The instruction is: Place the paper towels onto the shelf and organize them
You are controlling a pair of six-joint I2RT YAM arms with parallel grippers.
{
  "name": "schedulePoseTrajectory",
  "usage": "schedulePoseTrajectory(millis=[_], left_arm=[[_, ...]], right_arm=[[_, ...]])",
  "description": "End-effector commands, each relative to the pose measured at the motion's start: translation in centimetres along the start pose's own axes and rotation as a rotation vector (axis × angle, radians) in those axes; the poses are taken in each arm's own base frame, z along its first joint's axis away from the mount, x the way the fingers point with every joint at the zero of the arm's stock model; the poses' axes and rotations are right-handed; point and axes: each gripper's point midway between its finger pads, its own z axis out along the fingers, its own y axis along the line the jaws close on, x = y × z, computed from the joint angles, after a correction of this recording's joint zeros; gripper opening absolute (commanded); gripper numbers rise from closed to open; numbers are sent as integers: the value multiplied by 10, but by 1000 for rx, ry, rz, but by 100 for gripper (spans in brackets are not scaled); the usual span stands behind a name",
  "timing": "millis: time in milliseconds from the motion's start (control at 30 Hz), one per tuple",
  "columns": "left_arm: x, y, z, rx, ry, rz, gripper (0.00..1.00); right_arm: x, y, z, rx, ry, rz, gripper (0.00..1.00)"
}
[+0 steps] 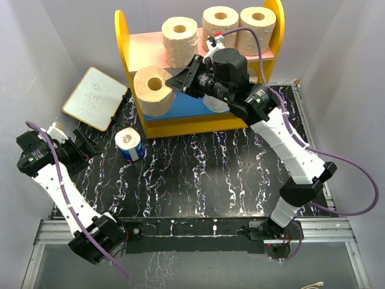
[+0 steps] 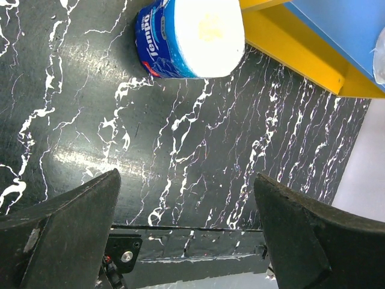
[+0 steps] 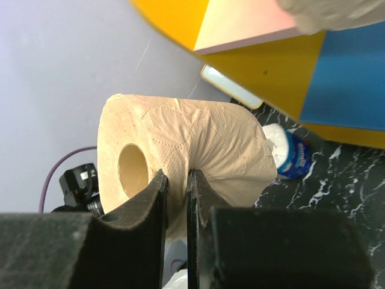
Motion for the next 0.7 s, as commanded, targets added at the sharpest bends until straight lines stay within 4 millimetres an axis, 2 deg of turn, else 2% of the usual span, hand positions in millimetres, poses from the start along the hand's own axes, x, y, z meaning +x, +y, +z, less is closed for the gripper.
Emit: schedulePoseTrajectory(millis=[0,67,133,300,467,667], left_arm=[[2,-2,-4,-1,-16,-3,91],[2,-1,-3,-2,-12,-7,91],[1,-1,-2,-3,-8,-12,91],[1,-1,-3,-4,-7,-11,91],[3,-1,-3,-5,-16,-5,91],[3,-3,-5,-2,-19,-2,91]], right_arm=[[-18,50,-4,-181,-23,39,0],[-34,51,2,-166,-100,35,0],[-43,49,19,-164,-152,36,0],[-66,67,34,-228,-249,44,0],[-87,78,26,-246,-328,38,0],[-106,72,19,-195,-421,30,0]])
